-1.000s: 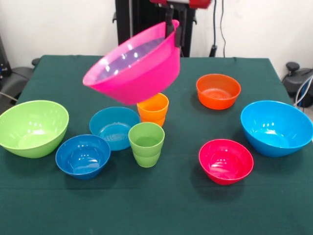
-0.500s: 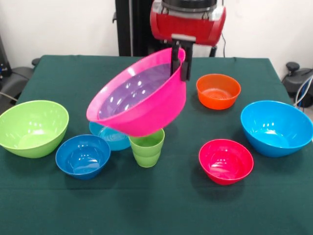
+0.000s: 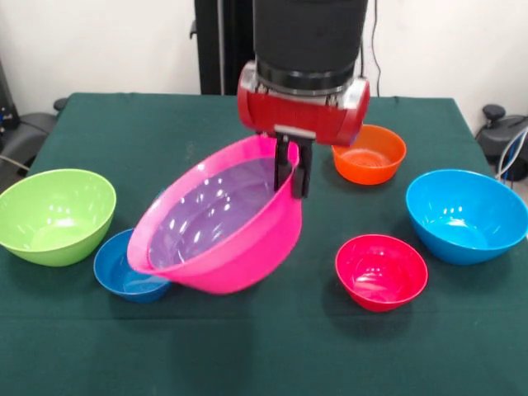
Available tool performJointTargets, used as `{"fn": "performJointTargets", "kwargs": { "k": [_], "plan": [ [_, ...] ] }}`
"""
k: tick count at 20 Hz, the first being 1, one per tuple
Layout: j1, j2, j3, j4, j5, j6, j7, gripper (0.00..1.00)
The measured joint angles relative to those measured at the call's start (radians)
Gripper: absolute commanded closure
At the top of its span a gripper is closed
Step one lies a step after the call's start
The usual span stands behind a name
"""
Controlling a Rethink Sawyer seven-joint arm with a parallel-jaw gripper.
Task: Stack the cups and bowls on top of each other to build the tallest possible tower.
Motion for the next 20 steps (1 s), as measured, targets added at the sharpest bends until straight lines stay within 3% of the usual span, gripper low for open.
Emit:
{"fn": "performJointTargets", "kwargs": {
  "k": [20],
  "plan": [
    [0.032, 0.187, 0.002, -0.275, -0.014, 0.046, -0.001, 1.0]
  ]
}}
